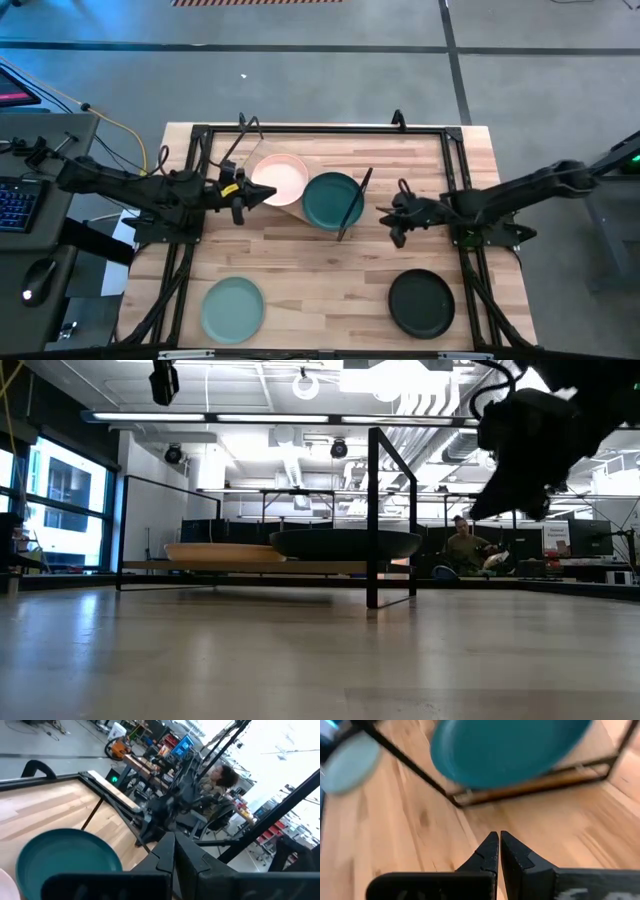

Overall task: Place and stack plates onto a shelf
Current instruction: Adjust the dark green plate on the shelf

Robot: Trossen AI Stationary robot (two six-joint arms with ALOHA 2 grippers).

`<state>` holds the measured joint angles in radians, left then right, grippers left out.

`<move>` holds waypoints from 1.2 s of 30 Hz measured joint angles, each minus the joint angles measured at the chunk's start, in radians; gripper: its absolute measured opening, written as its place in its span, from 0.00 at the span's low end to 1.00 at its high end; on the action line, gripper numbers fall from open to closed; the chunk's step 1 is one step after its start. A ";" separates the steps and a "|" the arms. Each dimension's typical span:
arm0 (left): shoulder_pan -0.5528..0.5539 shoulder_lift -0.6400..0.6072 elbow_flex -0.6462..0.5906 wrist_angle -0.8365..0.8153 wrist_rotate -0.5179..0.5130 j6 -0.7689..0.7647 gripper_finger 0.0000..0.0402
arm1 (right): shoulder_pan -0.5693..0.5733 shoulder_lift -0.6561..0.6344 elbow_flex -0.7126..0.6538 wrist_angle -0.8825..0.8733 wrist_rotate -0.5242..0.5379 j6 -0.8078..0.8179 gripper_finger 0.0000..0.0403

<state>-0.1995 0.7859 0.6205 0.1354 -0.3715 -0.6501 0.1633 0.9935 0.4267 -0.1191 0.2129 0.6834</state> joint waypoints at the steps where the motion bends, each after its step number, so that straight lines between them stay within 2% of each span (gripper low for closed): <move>1: 0.000 0.000 0.000 0.000 0.000 0.000 0.00 | -0.005 0.017 -0.020 0.073 0.002 0.000 0.00; 4: 0.000 0.000 0.000 -0.003 0.000 0.000 0.00 | -0.022 0.065 -0.044 0.203 0.024 -0.002 0.00; 10: 0.000 -0.001 0.000 -0.002 -0.001 0.000 0.00 | -0.065 0.168 -0.043 0.224 0.092 -0.002 0.00; 19: 0.000 -0.001 0.000 -0.002 -0.003 0.000 0.00 | -0.092 0.307 -0.041 0.412 0.094 -0.019 0.00; 36: 0.000 -0.001 0.000 -0.002 -0.023 0.017 0.00 | -0.092 0.416 -0.041 0.594 0.129 -0.029 0.00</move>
<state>-0.1993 0.7853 0.6209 0.1329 -0.3947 -0.6327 0.0715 1.4093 0.3859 0.4751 0.3416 0.6548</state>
